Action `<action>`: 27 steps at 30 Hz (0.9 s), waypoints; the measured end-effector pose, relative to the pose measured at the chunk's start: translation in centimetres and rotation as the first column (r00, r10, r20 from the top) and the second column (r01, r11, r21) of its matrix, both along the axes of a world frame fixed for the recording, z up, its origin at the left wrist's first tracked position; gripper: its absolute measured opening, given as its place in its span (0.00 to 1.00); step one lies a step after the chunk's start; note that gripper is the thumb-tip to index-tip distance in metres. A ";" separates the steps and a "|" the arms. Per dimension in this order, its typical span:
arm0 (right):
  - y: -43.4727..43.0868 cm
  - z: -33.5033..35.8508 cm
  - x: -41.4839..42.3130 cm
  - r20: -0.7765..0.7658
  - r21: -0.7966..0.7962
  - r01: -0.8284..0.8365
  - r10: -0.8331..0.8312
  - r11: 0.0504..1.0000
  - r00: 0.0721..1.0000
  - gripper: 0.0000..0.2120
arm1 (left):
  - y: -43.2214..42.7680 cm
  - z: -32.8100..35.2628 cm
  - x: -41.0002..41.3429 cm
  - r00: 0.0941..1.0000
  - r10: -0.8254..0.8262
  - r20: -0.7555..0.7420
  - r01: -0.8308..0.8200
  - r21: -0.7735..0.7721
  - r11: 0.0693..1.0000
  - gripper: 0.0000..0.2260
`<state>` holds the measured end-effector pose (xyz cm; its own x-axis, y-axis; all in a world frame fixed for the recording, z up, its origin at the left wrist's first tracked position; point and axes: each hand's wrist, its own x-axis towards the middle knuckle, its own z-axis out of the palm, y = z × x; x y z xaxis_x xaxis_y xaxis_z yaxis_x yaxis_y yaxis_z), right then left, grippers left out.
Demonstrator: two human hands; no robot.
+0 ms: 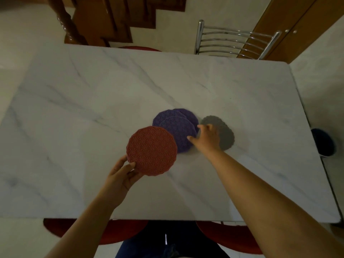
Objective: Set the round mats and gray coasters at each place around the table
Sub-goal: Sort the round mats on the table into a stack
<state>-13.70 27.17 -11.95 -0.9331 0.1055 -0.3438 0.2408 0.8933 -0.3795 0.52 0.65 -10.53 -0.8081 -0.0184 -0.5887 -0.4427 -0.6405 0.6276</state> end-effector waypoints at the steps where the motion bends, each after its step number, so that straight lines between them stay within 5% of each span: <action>1: -0.7 -0.1 -0.3 0.033 0.014 -0.026 0.025 1.000 0.999 0.36 | -0.1 0.1 0.1 1.000 0.002 0.004 -0.002 -0.005 1.000 0.12; 7: -2.7 -0.1 -1.4 0.191 0.126 -0.117 0.091 0.985 0.977 0.46 | -0.3 0.2 0.4 0.999 0.032 0.012 -0.032 0.003 0.999 0.12; 12: -3.2 0.2 -1.7 0.185 0.124 -0.026 0.003 0.992 0.983 0.47 | -0.6 0.0 0.6 1.000 0.031 -0.001 -0.031 0.020 0.999 0.11; 18: -3.8 -0.1 0.3 -0.108 -0.083 0.000 -0.009 0.997 0.994 0.36 | -0.7 0.0 0.8 0.999 0.031 -0.019 -0.031 0.011 0.999 0.11; 21: -3.3 0.8 0.6 -0.126 -0.340 0.076 -0.126 0.937 0.984 0.24 | -0.7 0.0 0.7 0.999 0.027 -0.023 -0.027 0.004 1.000 0.12; 27: -0.1 4.6 -0.4 -0.213 -0.484 0.108 -0.237 0.868 0.948 0.12 | -0.3 0.2 0.1 0.999 0.032 -0.022 -0.031 0.028 0.999 0.12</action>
<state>-14.09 27.04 -7.39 -0.9761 0.1631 -0.1437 0.2111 0.5530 -0.8060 0.61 0.38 -10.38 -0.8203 -0.0277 -0.5712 -0.4082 -0.6712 0.6188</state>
